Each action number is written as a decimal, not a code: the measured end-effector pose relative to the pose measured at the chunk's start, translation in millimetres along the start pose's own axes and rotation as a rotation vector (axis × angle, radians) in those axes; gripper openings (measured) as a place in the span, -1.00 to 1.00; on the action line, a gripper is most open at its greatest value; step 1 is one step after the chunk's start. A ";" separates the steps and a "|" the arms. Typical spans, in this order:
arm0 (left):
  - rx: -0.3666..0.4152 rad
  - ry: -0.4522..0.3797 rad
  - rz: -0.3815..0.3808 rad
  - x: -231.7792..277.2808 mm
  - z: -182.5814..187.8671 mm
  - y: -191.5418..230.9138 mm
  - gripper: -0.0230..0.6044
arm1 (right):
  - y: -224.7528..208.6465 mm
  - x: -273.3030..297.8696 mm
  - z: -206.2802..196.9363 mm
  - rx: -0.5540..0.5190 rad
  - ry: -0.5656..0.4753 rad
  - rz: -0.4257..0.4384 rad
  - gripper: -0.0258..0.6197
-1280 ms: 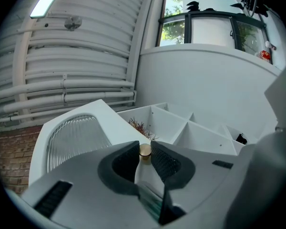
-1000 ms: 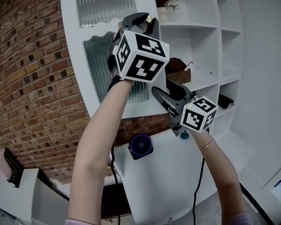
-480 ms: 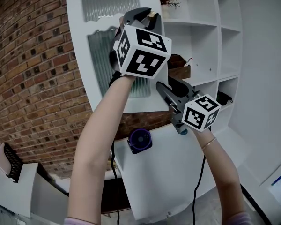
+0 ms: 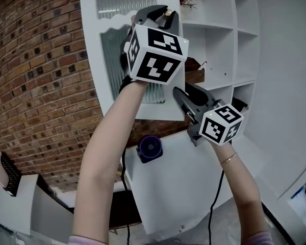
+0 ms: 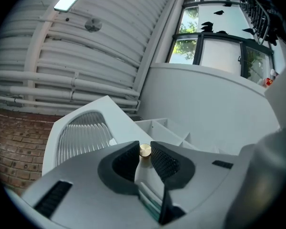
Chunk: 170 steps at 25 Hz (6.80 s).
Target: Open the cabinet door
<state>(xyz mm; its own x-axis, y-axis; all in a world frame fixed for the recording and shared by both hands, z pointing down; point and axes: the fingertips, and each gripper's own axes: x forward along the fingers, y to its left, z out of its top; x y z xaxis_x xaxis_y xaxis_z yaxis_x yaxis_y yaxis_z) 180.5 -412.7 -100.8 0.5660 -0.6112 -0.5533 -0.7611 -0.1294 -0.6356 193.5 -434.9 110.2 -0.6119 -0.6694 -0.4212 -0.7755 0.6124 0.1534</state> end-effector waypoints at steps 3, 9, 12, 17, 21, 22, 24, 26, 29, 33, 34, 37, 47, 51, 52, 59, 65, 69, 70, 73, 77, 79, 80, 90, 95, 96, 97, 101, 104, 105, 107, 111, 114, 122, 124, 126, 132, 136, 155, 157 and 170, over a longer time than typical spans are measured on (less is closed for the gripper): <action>-0.017 -0.018 -0.009 -10.4 6.6 1.1 -0.69 | 9.8 -7.1 3.5 -0.007 -0.003 -0.019 -0.56; -0.047 -0.050 -0.024 -28.7 20.7 8.2 -0.69 | 30.2 -16.4 13.8 -0.032 -0.003 -0.051 -0.58; -0.066 -0.064 -0.031 -38.5 26.3 11.9 -0.69 | 41.2 -20.2 17.2 -0.051 -0.007 -0.069 -0.59; -0.102 -0.077 -0.046 -56.7 35.7 20.4 -0.69 | 63.0 -27.1 23.6 -0.083 -0.012 -0.102 -0.60; -0.119 -0.088 -0.054 -72.9 43.9 27.1 -0.68 | 81.9 -32.0 28.7 -0.107 -0.003 -0.115 -0.61; -0.126 -0.090 -0.056 -77.0 45.6 29.5 -0.68 | 86.9 -32.7 29.9 -0.109 -0.002 -0.118 -0.61; -0.142 -0.092 -0.064 -85.4 48.5 34.3 -0.68 | 97.0 -34.1 32.3 -0.110 -0.005 -0.125 -0.62; -0.157 -0.097 -0.075 -93.4 51.2 38.8 -0.67 | 106.6 -35.3 34.4 -0.112 -0.009 -0.132 -0.62; -0.164 -0.102 -0.083 -104.9 54.7 44.8 -0.67 | 120.5 -36.6 36.8 -0.116 -0.017 -0.143 -0.63; -0.163 -0.109 -0.078 -117.1 58.3 53.2 -0.66 | 136.7 -36.2 40.1 -0.119 -0.023 -0.142 -0.64; -0.163 -0.111 -0.076 -120.1 59.0 55.5 -0.66 | 140.9 -35.9 40.8 -0.121 -0.023 -0.141 -0.64; -0.163 -0.116 -0.071 -130.1 60.9 62.8 -0.65 | 154.2 -34.9 42.2 -0.127 -0.023 -0.141 -0.65; -0.156 -0.120 -0.061 -156.8 65.1 82.8 -0.63 | 190.7 -29.1 44.7 -0.144 -0.029 -0.132 -0.64; -0.149 -0.132 -0.054 -165.9 65.2 88.8 -0.62 | 202.1 -27.9 44.6 -0.125 -0.039 -0.110 -0.64; -0.150 -0.136 -0.054 -168.5 65.6 90.8 -0.62 | 205.4 -27.5 45.1 -0.119 -0.044 -0.105 -0.64; -0.137 -0.140 -0.049 -186.1 65.8 108.6 -0.62 | 229.8 -18.6 47.1 -0.110 -0.061 -0.077 -0.63; -0.120 -0.133 -0.044 -204.2 63.6 126.0 -0.63 | 252.7 -9.5 46.2 -0.099 -0.068 -0.043 -0.58; -0.098 -0.117 -0.040 -213.4 60.3 135.9 -0.63 | 266.4 -1.6 44.2 -0.087 -0.070 -0.022 -0.58; -0.096 -0.116 -0.035 -216.2 59.6 138.9 -0.64 | 270.4 0.4 44.0 -0.086 -0.071 -0.015 -0.57; -0.097 -0.114 -0.026 -224.5 56.9 147.7 -0.65 | 281.7 5.4 43.4 -0.083 -0.077 -0.001 -0.57; -0.079 -0.109 -0.027 -229.8 56.4 152.4 -0.65 | 287.0 8.0 43.8 -0.074 -0.101 -0.018 -0.57; -0.076 -0.112 -0.029 -230.9 57.0 152.2 -0.66 | 288.5 8.0 43.9 -0.069 -0.108 -0.031 -0.58; -0.079 -0.116 -0.031 -231.4 57.3 152.1 -0.66 | 289.1 8.0 43.8 -0.068 -0.109 -0.035 -0.58; -0.129 -0.183 -0.033 -235.3 56.7 152.0 -0.69 | 287.1 9.0 43.8 -0.050 -0.098 -0.030 -0.58; -0.141 -0.200 -0.026 -242.5 52.6 145.1 -0.71 | 284.1 2.5 44.5 -0.015 -0.097 0.004 -0.60; -0.148 -0.204 -0.022 -244.9 50.9 143.3 -0.71 | 283.6 -0.7 45.5 -0.013 -0.102 0.006 -0.62; -0.154 -0.207 -0.017 -248.1 48.7 141.2 -0.71 | 282.9 -4.8 46.7 -0.011 -0.108 0.006 -0.66; -0.184 -0.201 0.006 -266.8 32.6 130.9 -0.74 | 278.7 -21.7 46.9 -0.002 -0.115 0.005 -0.69; -0.231 -0.184 0.027 -284.2 18.6 123.9 -0.78 | 275.2 -32.3 43.6 -0.006 -0.100 0.004 -0.72; -0.243 -0.177 0.036 -290.5 14.6 121.8 -0.80 | 274.5 -35.5 43.0 -0.010 -0.096 0.004 -0.73; -0.259 -0.160 0.054 -302.7 7.9 117.3 -0.83 | 273.9 -40.7 42.7 -0.015 -0.091 0.006 -0.76; -0.289 -0.113 0.076 -327.4 -6.7 104.0 -0.86 | 275.7 -49.6 36.4 -0.014 -0.076 0.015 -0.79; -0.345 -0.071 0.083 -346.3 -20.2 93.2 -0.90 | 276.7 -55.7 28.0 -0.006 -0.062 0.015 -0.82; -0.409 0.054 0.061 -387.2 -53.4 42.6 -0.92 | 286.1 -74.3 5.9 0.001 -0.024 0.022 -0.89; -0.433 0.100 0.059 -398.5 -66.3 29.6 -0.92 | 289.4 -81.7 -1.2 0.014 -0.009 0.026 -0.90; -0.461 0.142 0.057 -408.1 -79.3 17.0 -0.92 | 289.5 -90.4 -10.8 0.024 0.015 0.020 -0.91; -0.545 0.247 0.047 -440.5 -113.5 -18.0 -0.92 | 291.2 -114.1 -43.5 0.070 0.088 0.002 -0.92; -0.590 0.331 0.041 -467.5 -137.6 -43.7 -0.92 | 293.3 -131.4 -63.4 0.054 0.132 -0.026 -0.92; -0.721 0.588 0.025 -554.7 -168.5 -134.3 -0.92 | 283.9 -225.4 -128.4 0.055 0.351 -0.127 -0.92; -0.725 0.615 0.013 -564.5 -168.7 -146.5 -0.92 | 283.6 -235.2 -133.5 0.056 0.369 -0.142 -0.92; -0.772 0.683 0.005 -592.4 -161.1 -178.9 -0.92 | 291.3 -280.1 -148.7 0.132 0.429 -0.203 -0.92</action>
<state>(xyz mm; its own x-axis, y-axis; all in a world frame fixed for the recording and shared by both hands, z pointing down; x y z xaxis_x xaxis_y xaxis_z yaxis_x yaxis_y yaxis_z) -69.7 -153.3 427.4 0.4451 -0.8952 0.0221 -0.8955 -0.4447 0.0188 115.9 -131.5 405.7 -0.4811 -0.8764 -0.0208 -0.8763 0.4814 -0.0195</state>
